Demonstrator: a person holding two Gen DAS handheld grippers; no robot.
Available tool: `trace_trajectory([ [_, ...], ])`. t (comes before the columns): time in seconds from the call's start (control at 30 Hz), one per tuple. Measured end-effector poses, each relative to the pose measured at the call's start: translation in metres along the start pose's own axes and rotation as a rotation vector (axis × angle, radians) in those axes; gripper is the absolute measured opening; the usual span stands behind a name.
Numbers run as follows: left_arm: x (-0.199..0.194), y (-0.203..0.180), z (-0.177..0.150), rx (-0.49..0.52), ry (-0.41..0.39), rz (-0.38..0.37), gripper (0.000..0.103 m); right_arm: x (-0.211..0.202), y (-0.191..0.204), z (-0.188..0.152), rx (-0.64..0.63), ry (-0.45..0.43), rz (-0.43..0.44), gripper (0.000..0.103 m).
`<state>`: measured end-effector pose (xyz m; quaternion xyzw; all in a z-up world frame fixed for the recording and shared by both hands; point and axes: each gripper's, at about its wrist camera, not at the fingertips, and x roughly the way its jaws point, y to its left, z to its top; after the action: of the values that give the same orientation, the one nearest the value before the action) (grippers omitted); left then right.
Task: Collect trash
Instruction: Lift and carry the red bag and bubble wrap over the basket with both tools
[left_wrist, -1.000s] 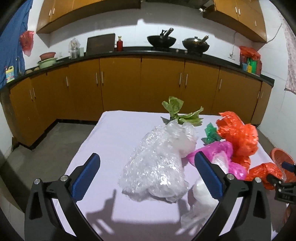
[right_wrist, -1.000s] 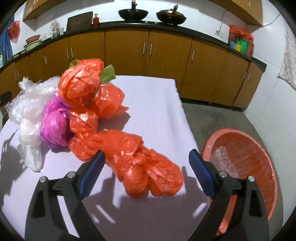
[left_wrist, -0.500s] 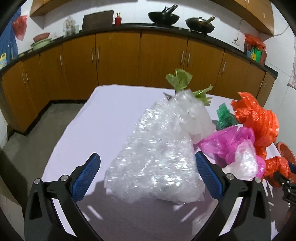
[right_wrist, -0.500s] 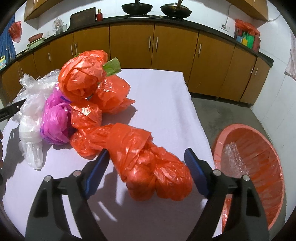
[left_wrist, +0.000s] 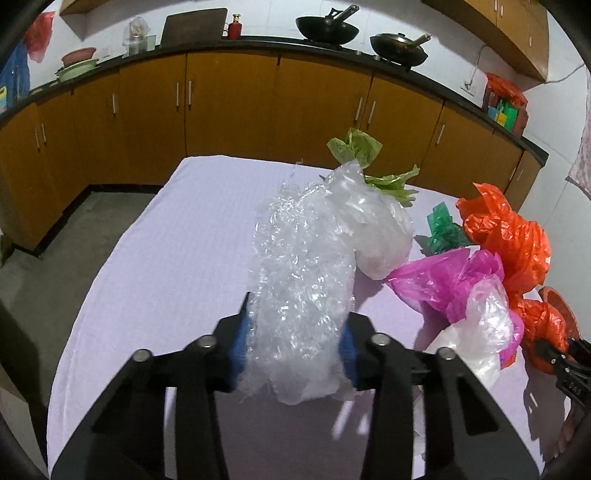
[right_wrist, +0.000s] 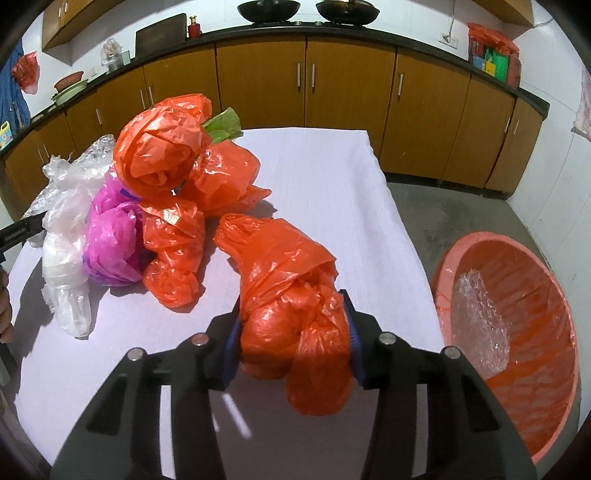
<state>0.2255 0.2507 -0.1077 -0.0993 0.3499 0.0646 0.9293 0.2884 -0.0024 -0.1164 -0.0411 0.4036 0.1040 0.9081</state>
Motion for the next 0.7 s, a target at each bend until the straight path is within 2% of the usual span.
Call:
trace_trajectory([
  [0.13, -0.014, 0.002, -0.002, -0.003, -0.021, 0.002, 0.029, -0.006, -0.002, -0.002, 0.017, -0.003, 0.007, 0.045],
  [0.33, -0.038, 0.012, -0.008, -0.03, -0.048, 0.008, 0.024, -0.021, -0.004, -0.005, 0.023, -0.015, 0.013, 0.044],
  [0.7, -0.093, 0.022, -0.01, -0.082, -0.13, -0.021, 0.022, -0.052, -0.004, -0.016, 0.054, -0.034, 0.044, 0.044],
])
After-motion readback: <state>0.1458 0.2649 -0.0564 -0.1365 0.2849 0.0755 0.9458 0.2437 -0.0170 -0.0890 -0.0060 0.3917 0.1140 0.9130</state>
